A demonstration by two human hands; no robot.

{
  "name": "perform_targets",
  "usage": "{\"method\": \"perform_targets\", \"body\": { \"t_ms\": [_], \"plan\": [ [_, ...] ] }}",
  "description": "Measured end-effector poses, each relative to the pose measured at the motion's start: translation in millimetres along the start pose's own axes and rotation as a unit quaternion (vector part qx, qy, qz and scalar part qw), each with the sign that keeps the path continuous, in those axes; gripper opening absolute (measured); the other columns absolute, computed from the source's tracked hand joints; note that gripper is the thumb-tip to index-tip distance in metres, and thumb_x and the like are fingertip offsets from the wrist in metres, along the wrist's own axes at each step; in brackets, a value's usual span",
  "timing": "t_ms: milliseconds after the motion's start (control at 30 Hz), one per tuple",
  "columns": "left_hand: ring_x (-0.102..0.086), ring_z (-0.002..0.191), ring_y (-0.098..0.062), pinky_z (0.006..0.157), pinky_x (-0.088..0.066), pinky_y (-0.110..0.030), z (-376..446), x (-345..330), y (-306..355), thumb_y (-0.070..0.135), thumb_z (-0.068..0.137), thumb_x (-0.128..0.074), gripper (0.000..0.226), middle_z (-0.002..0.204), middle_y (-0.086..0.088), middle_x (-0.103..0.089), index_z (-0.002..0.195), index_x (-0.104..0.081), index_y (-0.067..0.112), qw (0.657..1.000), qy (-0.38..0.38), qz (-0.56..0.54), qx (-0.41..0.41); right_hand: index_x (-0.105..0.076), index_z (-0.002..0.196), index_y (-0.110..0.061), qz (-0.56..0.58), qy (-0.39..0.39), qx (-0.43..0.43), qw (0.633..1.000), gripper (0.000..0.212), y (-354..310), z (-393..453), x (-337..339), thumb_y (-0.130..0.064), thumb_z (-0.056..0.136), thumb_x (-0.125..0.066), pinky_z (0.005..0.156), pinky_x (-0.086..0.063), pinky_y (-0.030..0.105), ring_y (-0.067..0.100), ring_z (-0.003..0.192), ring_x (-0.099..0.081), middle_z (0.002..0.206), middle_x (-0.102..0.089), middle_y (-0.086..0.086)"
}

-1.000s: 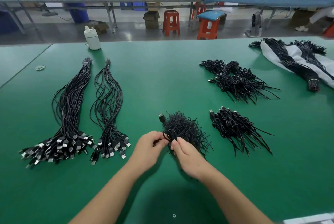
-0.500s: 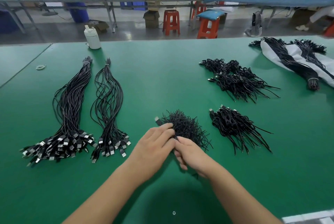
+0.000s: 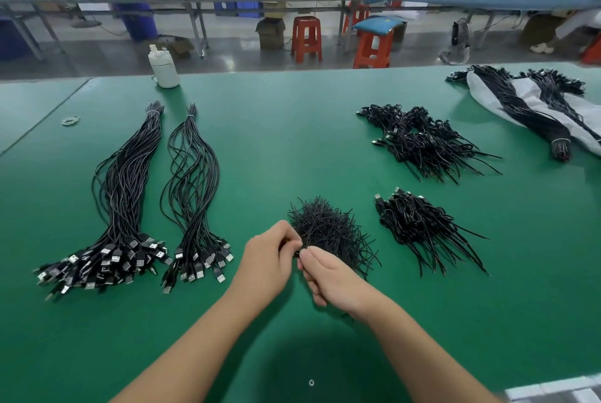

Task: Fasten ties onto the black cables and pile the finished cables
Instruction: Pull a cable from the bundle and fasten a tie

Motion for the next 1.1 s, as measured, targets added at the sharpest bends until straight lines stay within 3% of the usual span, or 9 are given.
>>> {"method": "perform_targets", "body": {
  "t_ms": [133,233,300,500,733,833,900,967,1100],
  "plan": [
    [-0.054,0.063,-0.001,0.059,-0.037,-0.009,5,1,-3,0.019,0.089,-0.066,0.022,0.07,0.01,-0.065,0.072,-0.059,0.03,0.993,-0.05,0.007,0.107,-0.037,0.084,-0.019,-0.315,0.037,0.067,0.946,0.029,2,-1,5,-0.038,0.106,-0.037,0.065,-0.035,0.039,0.021,0.068,-0.044,0.073,-0.047,-0.003],
    [-0.05,0.052,-0.003,0.052,-0.037,-0.013,8,2,-8,0.019,0.089,-0.068,0.012,0.064,0.008,-0.065,0.078,-0.068,0.022,0.98,-0.108,-0.029,0.168,-0.038,0.087,-0.024,-0.426,0.049,0.116,0.896,0.024,3,-3,7,-0.04,0.105,-0.036,0.067,-0.036,0.038,0.024,0.075,-0.05,0.079,-0.044,-0.007],
    [-0.045,0.044,0.0,0.047,-0.034,-0.014,8,3,-11,0.018,0.088,-0.071,0.008,0.058,0.009,-0.062,0.08,-0.07,0.017,0.968,-0.132,-0.084,0.197,-0.05,0.096,-0.023,-0.469,0.052,0.136,0.871,0.023,3,-4,7,-0.039,0.105,-0.036,0.07,-0.037,0.036,0.024,0.083,-0.056,0.086,-0.049,-0.006],
    [-0.04,0.052,-0.011,0.053,-0.03,-0.024,3,4,-16,0.027,0.082,-0.08,0.017,0.057,0.007,-0.059,0.077,-0.073,0.013,0.958,-0.127,-0.123,0.227,-0.061,0.11,-0.022,-0.506,0.047,0.128,0.851,0.031,5,-5,8,-0.041,0.105,-0.037,0.076,-0.043,0.036,0.023,0.092,-0.059,0.096,-0.06,-0.002],
    [-0.03,0.04,-0.007,0.045,-0.025,-0.022,2,3,-9,0.041,0.094,-0.062,0.031,0.044,0.008,-0.043,0.075,-0.077,0.021,0.978,-0.122,-0.027,0.165,-0.061,0.105,-0.02,-0.528,0.062,0.122,0.838,0.03,7,-1,7,-0.039,0.104,-0.038,0.077,-0.044,0.036,0.024,0.095,-0.06,0.098,-0.063,0.0],
    [-0.043,0.046,0.0,0.049,-0.032,-0.018,0,4,-6,0.039,0.087,-0.069,0.018,0.061,0.011,-0.065,0.076,-0.077,0.027,0.978,-0.162,0.011,0.131,-0.063,0.112,-0.027,-0.528,0.066,0.118,0.839,0.027,6,-1,7,-0.038,0.104,-0.039,0.078,-0.045,0.036,0.023,0.096,-0.061,0.1,-0.064,-0.002],
    [-0.056,0.06,0.003,0.061,-0.045,-0.018,-1,4,-5,0.032,0.085,-0.073,0.007,0.074,0.012,-0.072,0.081,-0.077,0.028,0.976,-0.176,0.032,0.127,-0.062,0.107,-0.025,-0.535,0.071,0.118,0.833,0.026,6,-1,7,-0.037,0.104,-0.039,0.075,-0.043,0.035,0.024,0.095,-0.061,0.1,-0.064,-0.002],
    [-0.066,0.079,-0.007,0.077,-0.052,-0.023,-1,2,-4,0.024,0.084,-0.073,0.005,0.083,0.01,-0.074,0.082,-0.076,0.028,0.974,-0.175,0.059,0.128,-0.06,0.102,-0.022,-0.548,0.071,0.12,0.825,0.026,6,0,5,-0.037,0.104,-0.039,0.07,-0.039,0.035,0.026,0.094,-0.061,0.099,-0.064,0.0],
    [-0.067,0.083,-0.013,0.08,-0.054,-0.03,-1,-2,-2,0.02,0.084,-0.07,0.01,0.084,0.009,-0.074,0.079,-0.073,0.028,0.975,-0.15,0.101,0.133,-0.058,0.1,-0.02,-0.571,0.067,0.135,0.807,0.026,5,1,3,-0.038,0.104,-0.04,0.066,-0.033,0.034,0.027,0.096,-0.06,0.1,-0.064,0.001]
  ]
}}
Point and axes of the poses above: each hand's wrist, its own z-axis towards the middle knuckle, its own x-axis out of the back of the hand, y = z × x, the point moved 1 cm from there along z, towards the middle knuckle
